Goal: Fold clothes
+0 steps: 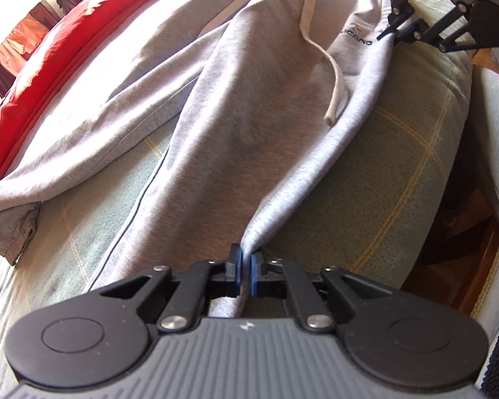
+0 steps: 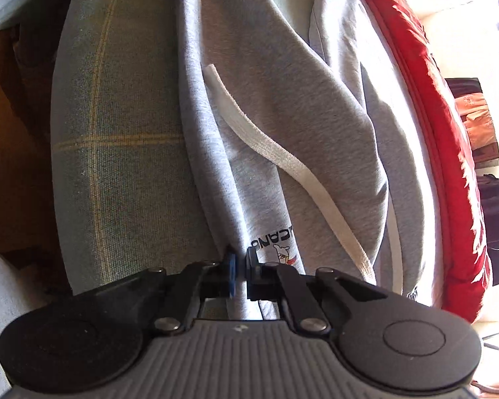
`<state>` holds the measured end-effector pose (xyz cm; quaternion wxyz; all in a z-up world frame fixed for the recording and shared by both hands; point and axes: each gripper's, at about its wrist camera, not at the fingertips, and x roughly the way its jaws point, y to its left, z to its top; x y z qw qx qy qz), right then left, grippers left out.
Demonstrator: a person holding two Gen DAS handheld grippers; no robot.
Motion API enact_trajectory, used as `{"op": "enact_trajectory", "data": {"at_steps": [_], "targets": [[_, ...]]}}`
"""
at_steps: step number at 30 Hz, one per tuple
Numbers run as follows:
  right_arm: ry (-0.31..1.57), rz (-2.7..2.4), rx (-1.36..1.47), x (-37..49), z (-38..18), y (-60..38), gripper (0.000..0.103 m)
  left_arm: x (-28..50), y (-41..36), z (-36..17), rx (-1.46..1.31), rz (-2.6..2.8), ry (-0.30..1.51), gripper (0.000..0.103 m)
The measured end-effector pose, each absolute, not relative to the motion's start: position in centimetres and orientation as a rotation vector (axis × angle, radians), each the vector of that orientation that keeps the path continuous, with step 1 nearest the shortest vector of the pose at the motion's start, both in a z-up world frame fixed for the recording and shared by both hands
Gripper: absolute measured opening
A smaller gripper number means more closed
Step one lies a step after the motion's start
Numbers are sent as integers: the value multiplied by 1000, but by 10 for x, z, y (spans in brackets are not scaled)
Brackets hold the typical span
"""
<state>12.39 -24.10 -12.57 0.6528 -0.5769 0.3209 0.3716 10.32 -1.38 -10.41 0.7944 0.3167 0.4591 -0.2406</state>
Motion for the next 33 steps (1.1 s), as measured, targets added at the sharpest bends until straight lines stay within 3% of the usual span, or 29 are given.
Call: {"op": "enact_trajectory", "data": {"at_steps": [7, 10, 19, 27, 33], "targets": [[882, 929, -1159, 119, -84, -254, 6, 88, -5, -82, 606, -612, 1032, 3], [939, 942, -1150, 120, -89, -255, 8, 85, -1, -88, 558, -603, 1077, 10], [948, 924, -1094, 123, -65, -259, 24, 78, 14, -41, 368, -577, 1057, 16], [880, 806, -878, 166, -21, -268, 31, 92, 32, -5, 254, -474, 966, 41], [877, 761, -717, 198, -4, -267, 34, 144, 67, -14, -6, -344, 1018, 49]]}}
